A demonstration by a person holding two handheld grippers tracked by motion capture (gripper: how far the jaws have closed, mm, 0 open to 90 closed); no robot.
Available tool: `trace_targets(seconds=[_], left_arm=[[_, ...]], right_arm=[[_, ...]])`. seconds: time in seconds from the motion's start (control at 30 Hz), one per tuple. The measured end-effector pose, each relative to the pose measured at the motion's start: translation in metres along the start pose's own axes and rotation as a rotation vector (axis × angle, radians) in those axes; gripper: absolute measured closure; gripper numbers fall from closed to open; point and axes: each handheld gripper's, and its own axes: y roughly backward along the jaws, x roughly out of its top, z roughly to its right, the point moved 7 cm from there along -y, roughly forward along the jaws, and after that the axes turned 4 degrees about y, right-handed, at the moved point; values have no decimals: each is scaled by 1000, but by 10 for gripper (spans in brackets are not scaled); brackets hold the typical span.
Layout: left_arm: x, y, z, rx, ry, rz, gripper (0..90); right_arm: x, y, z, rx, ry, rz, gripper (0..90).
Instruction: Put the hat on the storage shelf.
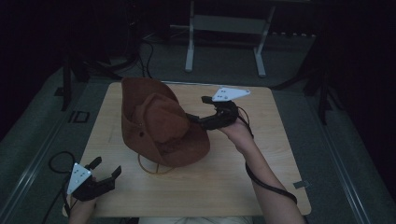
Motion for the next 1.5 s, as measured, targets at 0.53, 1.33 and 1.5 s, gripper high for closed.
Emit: trace_targets(seconds=[0.53,1.33,1.5], left_arm=[[-2,-2,3,-8,-26,-13,153],[-3,-2,3,0,-23,-23,129],[-3,-3,3,-1,-22,-24,126]], right_arm=[[-58,21,23,-61,-75,-50,131],[-169,32,41,-97,-186,-118,132],[-187,36,38,-91,-177,-146,133]])
